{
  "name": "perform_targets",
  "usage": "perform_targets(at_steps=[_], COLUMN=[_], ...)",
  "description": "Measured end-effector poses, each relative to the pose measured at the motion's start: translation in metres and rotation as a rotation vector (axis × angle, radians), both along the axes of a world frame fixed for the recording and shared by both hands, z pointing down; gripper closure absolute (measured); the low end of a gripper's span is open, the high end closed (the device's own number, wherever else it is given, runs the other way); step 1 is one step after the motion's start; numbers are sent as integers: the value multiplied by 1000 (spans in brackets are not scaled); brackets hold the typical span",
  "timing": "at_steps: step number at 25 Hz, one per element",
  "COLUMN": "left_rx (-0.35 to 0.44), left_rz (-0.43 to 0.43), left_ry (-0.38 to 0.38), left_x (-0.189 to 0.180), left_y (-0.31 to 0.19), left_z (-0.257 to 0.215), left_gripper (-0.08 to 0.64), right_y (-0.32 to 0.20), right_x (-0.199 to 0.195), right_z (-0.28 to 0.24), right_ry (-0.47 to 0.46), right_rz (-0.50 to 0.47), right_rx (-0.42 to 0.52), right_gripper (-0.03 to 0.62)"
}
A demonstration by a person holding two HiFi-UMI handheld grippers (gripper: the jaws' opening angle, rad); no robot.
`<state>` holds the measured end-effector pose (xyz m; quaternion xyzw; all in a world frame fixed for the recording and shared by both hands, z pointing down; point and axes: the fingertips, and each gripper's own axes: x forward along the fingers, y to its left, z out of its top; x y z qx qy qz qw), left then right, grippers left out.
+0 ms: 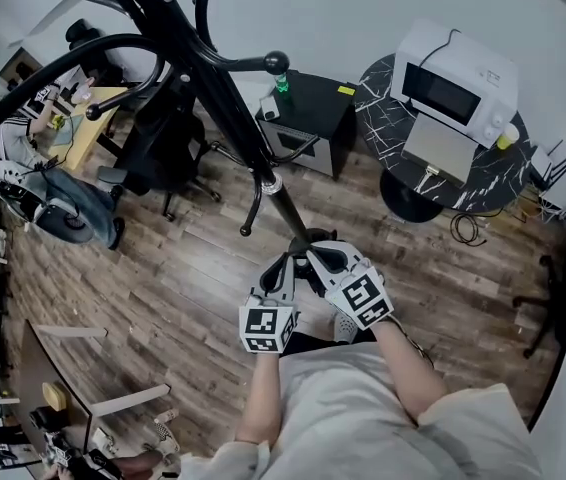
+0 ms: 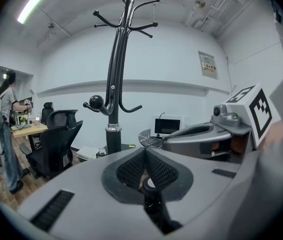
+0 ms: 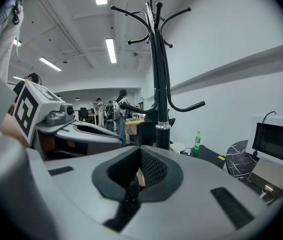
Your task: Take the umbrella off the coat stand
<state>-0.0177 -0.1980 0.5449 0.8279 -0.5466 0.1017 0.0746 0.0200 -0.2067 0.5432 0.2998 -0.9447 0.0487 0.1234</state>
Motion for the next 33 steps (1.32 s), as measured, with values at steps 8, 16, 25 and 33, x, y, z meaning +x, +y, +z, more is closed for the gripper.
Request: perform_targets(at_steps=[8, 16, 25, 33], left_rx=[-13, -15, -11, -14], left_rz=[-8, -7, -7, -3], left_ry=[5, 4, 5, 8], left_x=[-4, -6, -4, -4], left_y=[5, 4, 5, 5], left_z=[3, 4, 1, 3], left_gripper=[537, 537, 537, 537], right_y=[4, 4, 6, 5], right_x=[-5, -8, -6, -6], right_z=[2, 3, 1, 3], right_ry=[22, 25, 20, 25], right_rz=[-14, -18, -16, -12], right_rx=[11, 15, 17, 15], right_gripper=[584, 584, 584, 584])
